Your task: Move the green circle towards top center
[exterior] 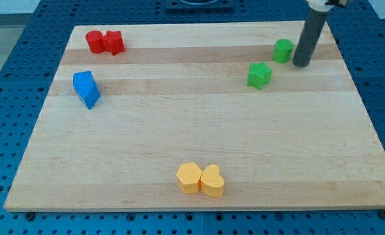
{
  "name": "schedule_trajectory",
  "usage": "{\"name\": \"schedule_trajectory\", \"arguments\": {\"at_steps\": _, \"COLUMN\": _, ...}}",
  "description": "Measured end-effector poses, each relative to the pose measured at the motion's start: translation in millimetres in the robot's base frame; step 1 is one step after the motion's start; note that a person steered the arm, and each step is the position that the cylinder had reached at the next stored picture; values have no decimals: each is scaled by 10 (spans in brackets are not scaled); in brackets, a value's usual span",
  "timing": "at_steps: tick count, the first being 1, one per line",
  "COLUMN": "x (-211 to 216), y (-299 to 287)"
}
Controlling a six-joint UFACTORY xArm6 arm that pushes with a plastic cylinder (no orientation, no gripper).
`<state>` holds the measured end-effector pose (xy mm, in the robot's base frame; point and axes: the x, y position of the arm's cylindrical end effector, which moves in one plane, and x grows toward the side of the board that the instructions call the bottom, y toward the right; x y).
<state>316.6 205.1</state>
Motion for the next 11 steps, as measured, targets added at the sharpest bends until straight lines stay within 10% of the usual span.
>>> {"name": "schedule_trajectory", "arguments": {"at_steps": 11, "x": -421, "y": -1533}}
